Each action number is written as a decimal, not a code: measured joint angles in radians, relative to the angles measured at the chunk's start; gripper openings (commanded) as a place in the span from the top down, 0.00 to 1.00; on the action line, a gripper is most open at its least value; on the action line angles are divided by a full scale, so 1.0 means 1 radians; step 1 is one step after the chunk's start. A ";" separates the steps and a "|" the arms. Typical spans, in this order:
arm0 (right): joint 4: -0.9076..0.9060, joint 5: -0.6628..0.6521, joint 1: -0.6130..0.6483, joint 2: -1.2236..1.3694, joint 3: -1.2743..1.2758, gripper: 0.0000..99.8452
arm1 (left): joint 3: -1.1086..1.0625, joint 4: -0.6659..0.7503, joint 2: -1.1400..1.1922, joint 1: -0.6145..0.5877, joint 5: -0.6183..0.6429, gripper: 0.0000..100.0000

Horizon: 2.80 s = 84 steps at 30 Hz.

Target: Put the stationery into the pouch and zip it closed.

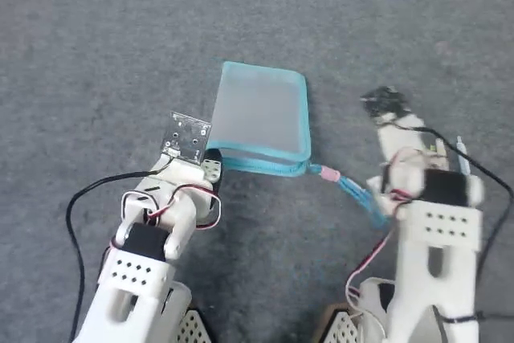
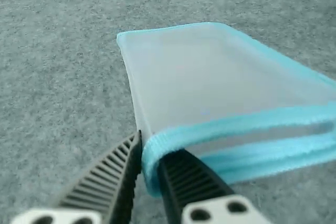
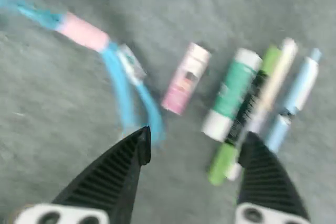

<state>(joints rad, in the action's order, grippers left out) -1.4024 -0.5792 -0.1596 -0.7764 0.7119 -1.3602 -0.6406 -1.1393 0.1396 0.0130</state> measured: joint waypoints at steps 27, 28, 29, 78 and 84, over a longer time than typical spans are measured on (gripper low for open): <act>0.092 -0.342 -0.463 0.867 -0.428 0.83 | 0.000 0.000 0.000 0.000 0.000 0.99; 0.107 -0.353 -0.474 0.902 -0.440 0.83 | 0.000 0.000 0.000 0.000 0.000 0.99; 0.124 -0.358 -0.485 0.937 -0.454 0.83 | 0.000 0.000 0.000 0.000 0.003 0.99; -0.344 0.061 0.462 0.173 -0.367 0.99 | -0.031 0.092 0.000 0.006 0.054 0.99; -0.344 0.112 0.641 0.172 -0.304 0.99 | -0.031 0.092 0.000 0.006 0.054 0.99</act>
<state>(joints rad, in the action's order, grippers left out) -1.7461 -0.4672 0.4818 -0.6045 0.4081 -1.3909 -0.5485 -1.1393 0.1458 0.0667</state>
